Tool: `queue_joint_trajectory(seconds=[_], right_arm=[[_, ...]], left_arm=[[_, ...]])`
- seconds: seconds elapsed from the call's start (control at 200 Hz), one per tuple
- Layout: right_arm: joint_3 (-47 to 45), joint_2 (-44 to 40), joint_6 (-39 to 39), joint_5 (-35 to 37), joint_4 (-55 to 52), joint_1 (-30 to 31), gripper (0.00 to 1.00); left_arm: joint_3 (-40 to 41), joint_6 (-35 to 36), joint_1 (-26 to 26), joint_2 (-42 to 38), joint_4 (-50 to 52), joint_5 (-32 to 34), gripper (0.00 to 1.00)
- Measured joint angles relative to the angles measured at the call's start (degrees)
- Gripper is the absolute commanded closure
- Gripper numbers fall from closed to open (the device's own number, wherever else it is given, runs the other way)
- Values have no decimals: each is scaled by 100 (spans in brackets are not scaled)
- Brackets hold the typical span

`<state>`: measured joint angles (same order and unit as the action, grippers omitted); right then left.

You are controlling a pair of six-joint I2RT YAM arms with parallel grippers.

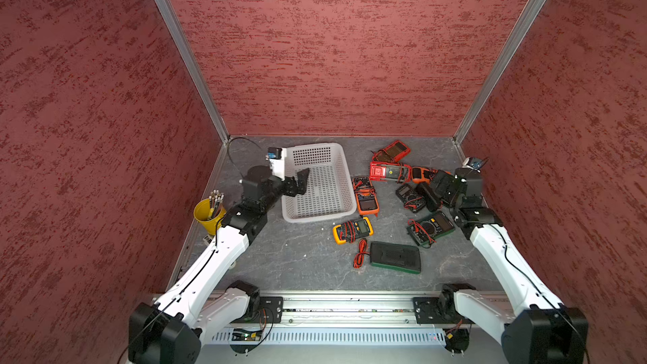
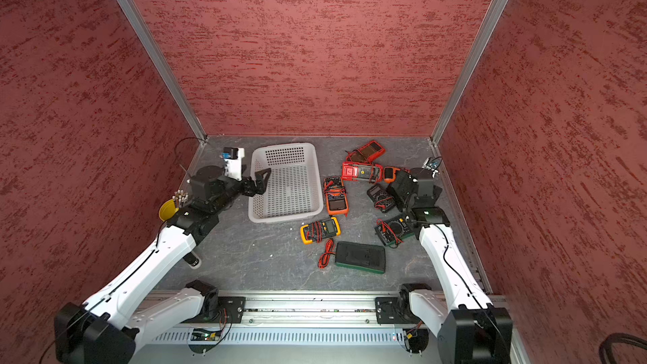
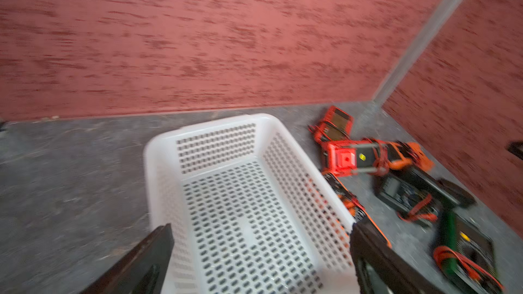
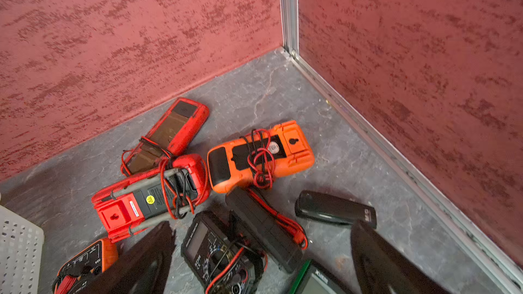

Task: Put the multimeter into the basket
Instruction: Pick up the multimeter from the center of the board.

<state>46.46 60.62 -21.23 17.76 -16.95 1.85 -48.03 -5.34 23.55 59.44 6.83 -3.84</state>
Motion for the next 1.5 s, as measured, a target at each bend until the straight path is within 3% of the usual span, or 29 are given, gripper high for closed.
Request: queue_joint_trajectory(seconds=[0.286, 0.521, 0.887, 1.162, 1.503], right_arm=[[966, 835, -387, -181, -1224, 0, 1], [1318, 1266, -579, -426, -1810, 2, 1], [1318, 1344, -619, -601, -2208, 4, 1], [1318, 1342, -533, -619, -2210, 4, 1], [1316, 1252, -409, -717, -2205, 4, 1]], left_arm=[[-992, 811, 2310, 1600, 726, -391, 0], [-1989, 1504, 3403, 3132, 1032, -968, 0], [-3654, 2675, 3838, 5184, 2221, -1749, 0], [-4083, 3123, 3954, 5657, 2712, -2033, 0], [-4199, 3464, 4022, 6083, 2868, -1703, 0]])
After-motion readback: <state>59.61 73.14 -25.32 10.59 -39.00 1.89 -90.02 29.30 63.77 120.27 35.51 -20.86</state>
